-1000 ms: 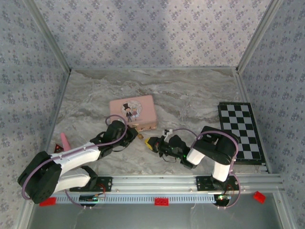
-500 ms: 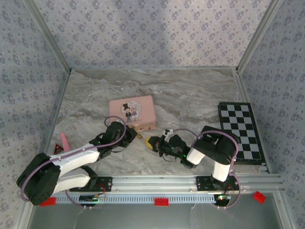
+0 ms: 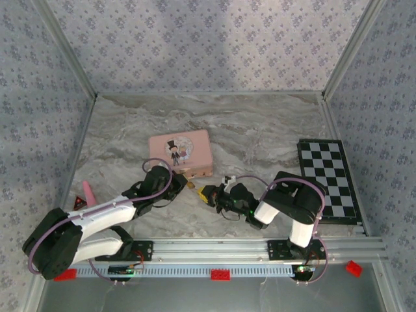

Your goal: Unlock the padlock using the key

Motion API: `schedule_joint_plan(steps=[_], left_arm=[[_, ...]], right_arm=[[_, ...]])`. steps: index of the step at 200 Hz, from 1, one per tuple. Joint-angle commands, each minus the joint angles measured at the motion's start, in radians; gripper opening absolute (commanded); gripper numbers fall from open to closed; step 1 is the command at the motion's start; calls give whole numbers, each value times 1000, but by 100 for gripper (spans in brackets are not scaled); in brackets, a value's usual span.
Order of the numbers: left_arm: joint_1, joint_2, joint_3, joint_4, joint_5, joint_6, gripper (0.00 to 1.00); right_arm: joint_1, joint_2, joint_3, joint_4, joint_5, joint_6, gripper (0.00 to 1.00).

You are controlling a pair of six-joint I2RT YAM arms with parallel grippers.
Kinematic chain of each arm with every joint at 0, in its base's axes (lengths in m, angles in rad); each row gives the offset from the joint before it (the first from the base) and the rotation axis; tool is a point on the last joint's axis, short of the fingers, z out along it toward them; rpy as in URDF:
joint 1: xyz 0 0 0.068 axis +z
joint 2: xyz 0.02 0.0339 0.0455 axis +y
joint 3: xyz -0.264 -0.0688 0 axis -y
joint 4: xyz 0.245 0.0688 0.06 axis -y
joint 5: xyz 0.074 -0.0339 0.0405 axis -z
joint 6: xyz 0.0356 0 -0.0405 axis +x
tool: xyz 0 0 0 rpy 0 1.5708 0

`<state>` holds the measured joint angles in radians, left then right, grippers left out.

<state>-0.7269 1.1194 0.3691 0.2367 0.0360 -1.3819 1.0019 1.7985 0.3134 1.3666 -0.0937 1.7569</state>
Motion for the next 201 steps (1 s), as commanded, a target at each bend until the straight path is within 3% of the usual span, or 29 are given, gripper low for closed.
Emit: schedule_joint_plan(steps=[1, 201], left_arm=[[-6, -26, 17, 118, -36, -5, 8], [-24, -26, 17, 111, -69, -14, 8]], right_arm=[[-5, 12, 13, 24, 12, 16, 0], [5, 27, 19, 25, 20, 45, 0]])
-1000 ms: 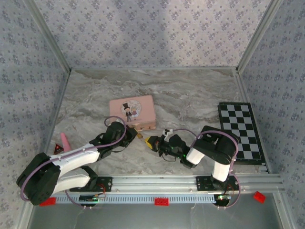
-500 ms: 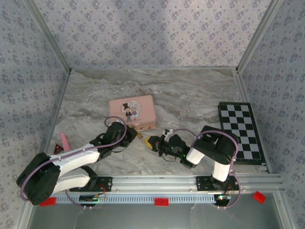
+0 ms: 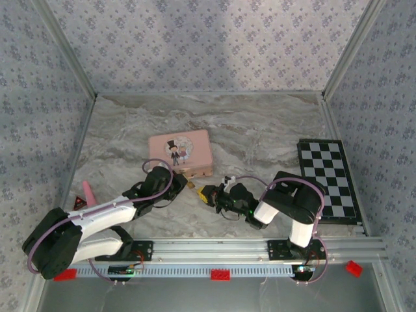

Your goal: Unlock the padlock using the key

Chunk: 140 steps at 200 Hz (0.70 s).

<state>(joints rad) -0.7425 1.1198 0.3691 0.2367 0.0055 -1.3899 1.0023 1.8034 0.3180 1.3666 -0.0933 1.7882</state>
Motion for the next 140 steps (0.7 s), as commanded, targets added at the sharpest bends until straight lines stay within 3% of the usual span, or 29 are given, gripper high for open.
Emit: schedule_joint_plan(steps=[1, 140], left_arm=[[-9, -26, 17, 110, -39, -6, 8], [-41, 8, 9, 176, -52, -26, 6]], right_arm=[[4, 22, 15, 25, 21, 14, 0], [3, 19, 35, 25, 38, 33, 0]])
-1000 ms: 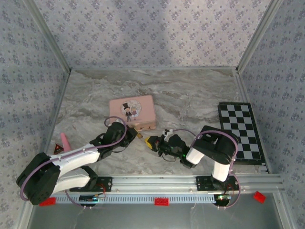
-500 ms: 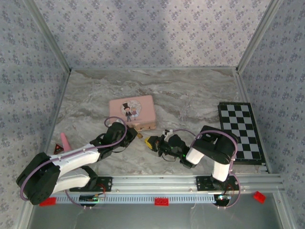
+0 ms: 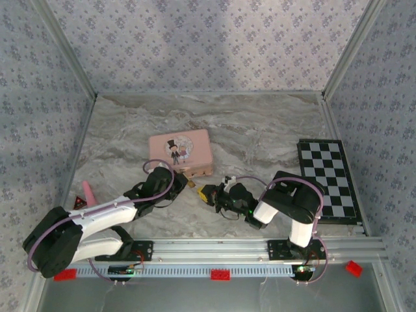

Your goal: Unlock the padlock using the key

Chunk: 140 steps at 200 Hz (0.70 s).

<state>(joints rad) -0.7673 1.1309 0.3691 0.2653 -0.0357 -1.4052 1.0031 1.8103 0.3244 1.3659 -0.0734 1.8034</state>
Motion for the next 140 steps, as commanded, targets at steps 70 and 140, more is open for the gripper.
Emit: schedule_joint_plan(steps=[70, 140], left_arm=[[-52, -7, -45, 221, -63, -50, 5], [-67, -8, -31, 222, -66, -41, 5]], right_arm=[[-36, 6, 40, 26, -13, 46, 0], [-62, -6, 69, 27, -55, 72, 0]])
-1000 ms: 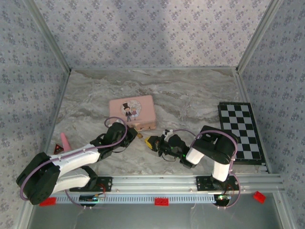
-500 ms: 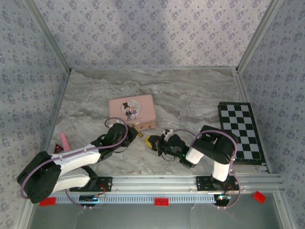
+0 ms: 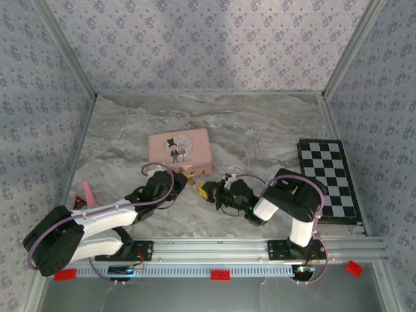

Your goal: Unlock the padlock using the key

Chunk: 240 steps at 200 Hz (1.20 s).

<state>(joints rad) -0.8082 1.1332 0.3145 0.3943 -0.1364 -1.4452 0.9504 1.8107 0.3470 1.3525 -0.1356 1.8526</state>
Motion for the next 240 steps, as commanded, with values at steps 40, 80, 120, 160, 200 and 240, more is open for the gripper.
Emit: schedule_joint_plan(steps=[40, 80, 120, 160, 200, 240], left_arm=[[-30, 12, 29, 116, 48, -8, 5], [-34, 23, 34, 121, 56, -9, 5], [-38, 12, 21, 121, 46, -15, 5], [-48, 9, 18, 138, 31, -18, 5], [-65, 22, 22, 168, 25, -21, 4], [-73, 44, 23, 165, 24, -24, 4]], right_arm=[[-15, -8, 56, 40, -5, 34, 0], [-35, -15, 59, 40, -14, 52, 0], [-49, -22, 69, 40, -27, 82, 0], [-46, -19, 96, 40, -38, 116, 0], [-42, -25, 109, 39, -27, 122, 0], [-51, -46, 103, 40, -20, 104, 0]])
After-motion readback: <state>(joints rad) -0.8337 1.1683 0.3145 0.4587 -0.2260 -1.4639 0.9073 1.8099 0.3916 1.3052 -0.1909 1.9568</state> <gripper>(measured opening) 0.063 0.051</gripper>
